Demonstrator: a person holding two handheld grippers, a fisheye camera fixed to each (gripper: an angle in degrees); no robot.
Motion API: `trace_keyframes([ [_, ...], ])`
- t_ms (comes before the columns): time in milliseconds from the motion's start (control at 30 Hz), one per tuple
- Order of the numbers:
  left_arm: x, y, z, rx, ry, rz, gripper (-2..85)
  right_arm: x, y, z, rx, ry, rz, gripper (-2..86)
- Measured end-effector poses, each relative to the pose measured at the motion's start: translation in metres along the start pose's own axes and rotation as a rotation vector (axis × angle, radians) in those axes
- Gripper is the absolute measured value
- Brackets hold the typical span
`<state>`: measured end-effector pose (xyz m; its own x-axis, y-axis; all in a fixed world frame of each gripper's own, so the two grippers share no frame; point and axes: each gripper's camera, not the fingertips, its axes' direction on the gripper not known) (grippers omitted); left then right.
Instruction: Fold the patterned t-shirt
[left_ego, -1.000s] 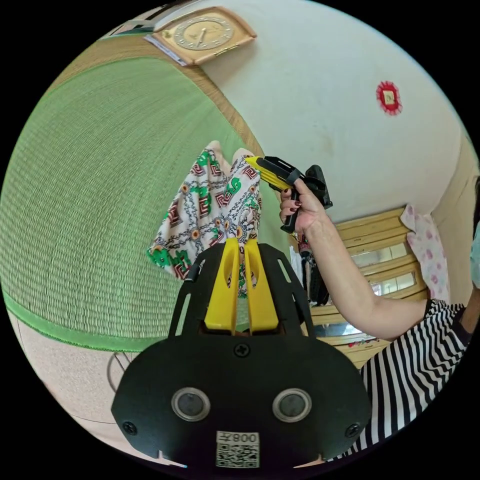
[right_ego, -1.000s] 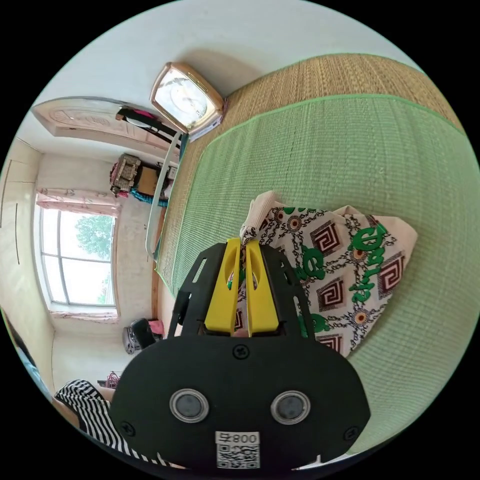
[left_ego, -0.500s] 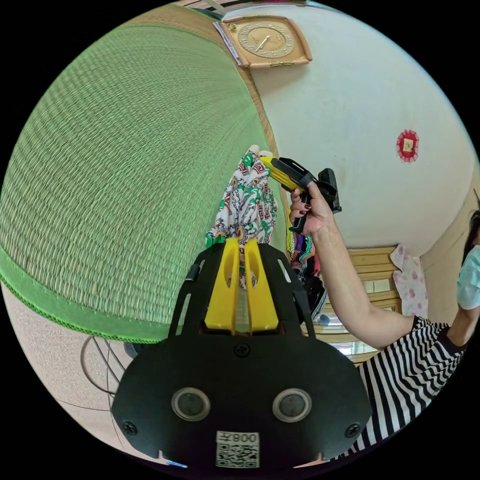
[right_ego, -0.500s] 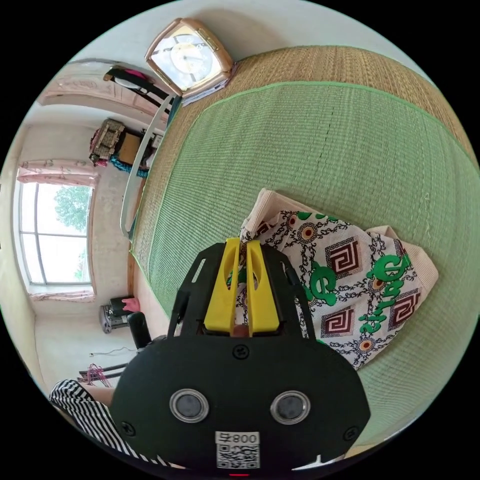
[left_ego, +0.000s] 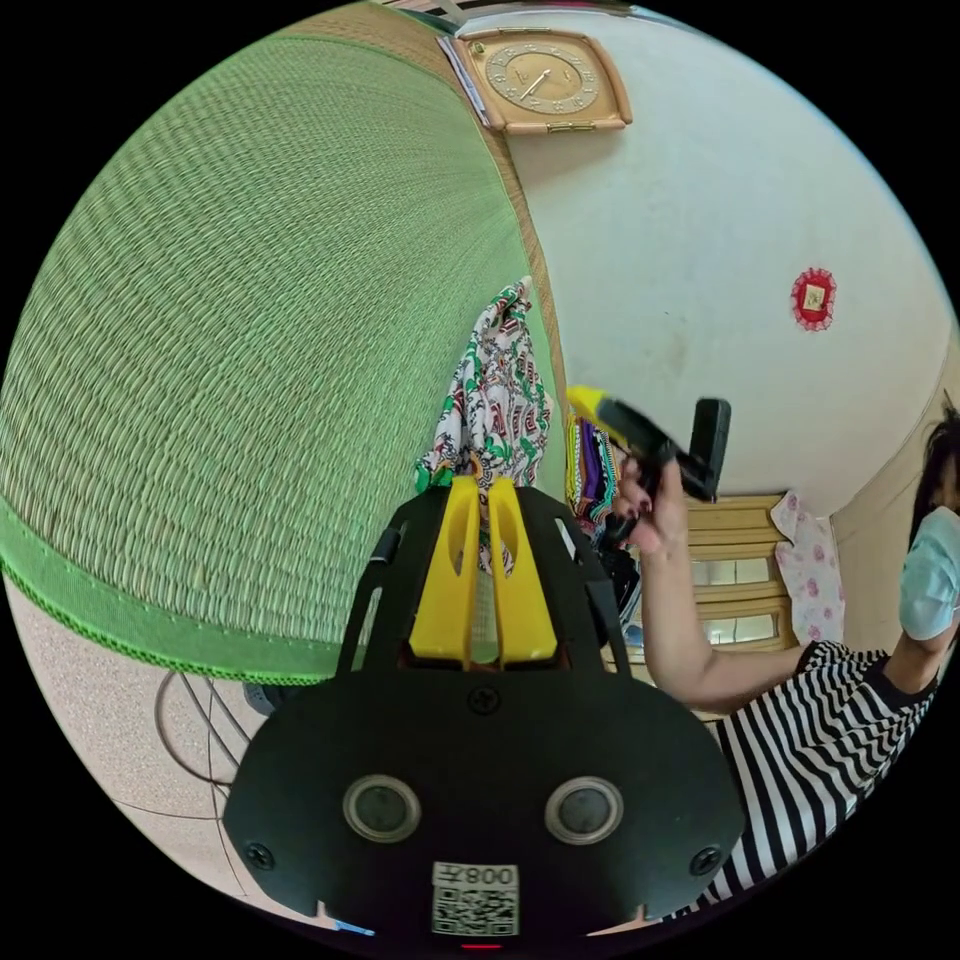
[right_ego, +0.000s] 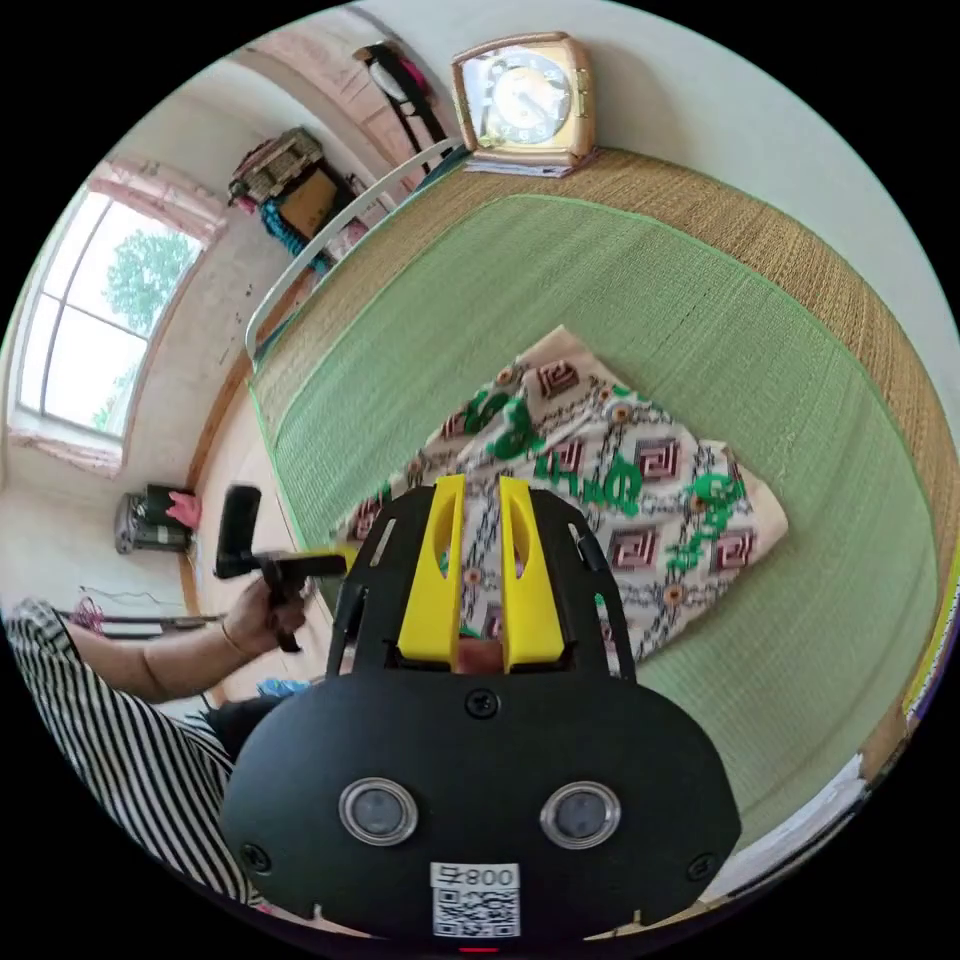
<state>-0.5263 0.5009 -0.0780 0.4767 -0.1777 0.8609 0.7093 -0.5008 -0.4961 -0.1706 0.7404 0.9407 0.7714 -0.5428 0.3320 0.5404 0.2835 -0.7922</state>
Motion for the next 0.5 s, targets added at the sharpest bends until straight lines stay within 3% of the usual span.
trace_keyframes([
  [233, -0.005, -0.007, -0.016, -0.013, 0.011, -0.001, 1.4, -0.114, 0.114, 0.043, -0.201, 0.27, -0.152, 8.9],
  [500, -0.002, -0.013, -0.03, -0.029, -0.008, 0.025, 1.3, -0.172, 0.126, 0.07, -0.195, 0.408, -0.217, 6.1],
])
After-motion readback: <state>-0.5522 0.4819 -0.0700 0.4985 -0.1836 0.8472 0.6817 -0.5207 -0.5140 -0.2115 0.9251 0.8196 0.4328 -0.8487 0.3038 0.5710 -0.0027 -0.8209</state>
